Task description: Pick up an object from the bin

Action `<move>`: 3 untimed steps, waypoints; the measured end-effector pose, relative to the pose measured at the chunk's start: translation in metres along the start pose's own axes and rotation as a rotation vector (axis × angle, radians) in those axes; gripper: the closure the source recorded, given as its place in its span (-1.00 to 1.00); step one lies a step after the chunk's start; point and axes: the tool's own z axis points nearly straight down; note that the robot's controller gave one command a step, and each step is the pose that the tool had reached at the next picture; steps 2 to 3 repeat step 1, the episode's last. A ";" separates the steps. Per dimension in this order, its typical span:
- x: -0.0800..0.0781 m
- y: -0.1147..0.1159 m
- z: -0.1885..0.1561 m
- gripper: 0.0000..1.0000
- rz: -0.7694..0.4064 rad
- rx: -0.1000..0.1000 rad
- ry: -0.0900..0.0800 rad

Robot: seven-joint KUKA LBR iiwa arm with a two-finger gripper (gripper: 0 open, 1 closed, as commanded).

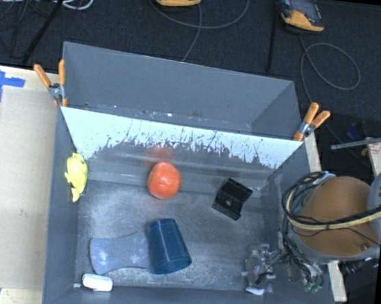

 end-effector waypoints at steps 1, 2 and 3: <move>0.002 0.001 -0.027 1.00 0.000 -0.002 0.006; 0.002 0.001 -0.027 1.00 0.000 -0.002 0.006; 0.002 0.001 -0.027 1.00 0.000 -0.002 0.006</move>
Offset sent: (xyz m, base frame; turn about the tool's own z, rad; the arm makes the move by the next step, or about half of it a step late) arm 0.0000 0.0001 0.0160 0.0000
